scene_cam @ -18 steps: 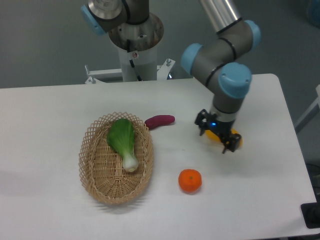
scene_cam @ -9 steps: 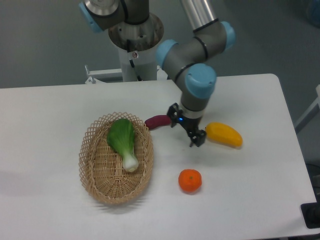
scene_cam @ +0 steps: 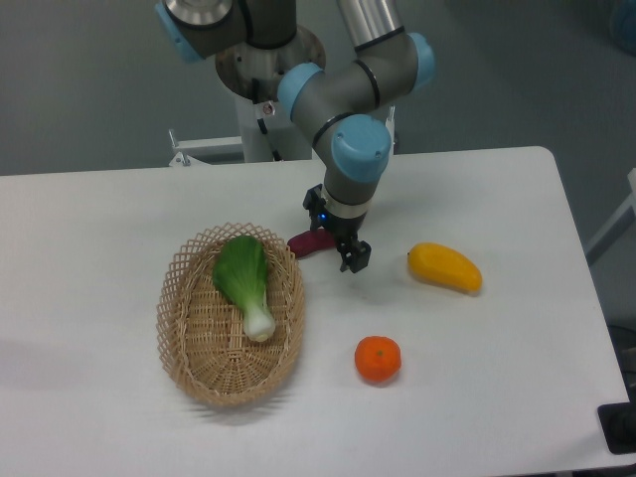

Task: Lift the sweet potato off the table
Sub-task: 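Lower the open gripper over the purple sweet potato, then close the gripper on the purple sweet potato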

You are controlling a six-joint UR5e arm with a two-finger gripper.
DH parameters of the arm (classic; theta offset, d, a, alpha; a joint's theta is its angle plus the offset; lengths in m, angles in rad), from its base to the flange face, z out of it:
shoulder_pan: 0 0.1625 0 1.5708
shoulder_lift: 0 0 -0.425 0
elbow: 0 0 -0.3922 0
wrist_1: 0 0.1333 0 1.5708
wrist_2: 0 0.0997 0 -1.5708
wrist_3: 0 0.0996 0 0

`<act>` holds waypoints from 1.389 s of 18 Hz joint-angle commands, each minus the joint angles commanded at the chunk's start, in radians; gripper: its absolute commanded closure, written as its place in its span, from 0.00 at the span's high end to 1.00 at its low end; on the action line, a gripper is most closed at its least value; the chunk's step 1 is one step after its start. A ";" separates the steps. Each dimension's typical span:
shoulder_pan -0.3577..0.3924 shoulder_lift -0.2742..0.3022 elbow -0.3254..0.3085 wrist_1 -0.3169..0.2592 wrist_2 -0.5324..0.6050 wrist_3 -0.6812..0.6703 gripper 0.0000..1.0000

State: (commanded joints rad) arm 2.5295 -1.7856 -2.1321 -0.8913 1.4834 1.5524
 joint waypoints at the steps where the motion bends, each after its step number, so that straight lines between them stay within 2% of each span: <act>1: 0.000 0.003 -0.009 0.002 -0.002 -0.002 1.00; 10: -0.008 0.003 -0.043 0.044 -0.002 -0.002 0.99; 13: -0.006 0.003 -0.042 0.045 -0.002 0.000 0.78; 17: -0.006 0.003 -0.029 0.041 0.002 0.000 0.30; 18: -0.003 0.003 -0.025 0.041 0.002 0.000 0.24; 25: 0.008 0.005 0.035 0.022 0.005 0.000 0.21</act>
State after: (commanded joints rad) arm 2.5372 -1.7810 -2.0971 -0.8697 1.4879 1.5524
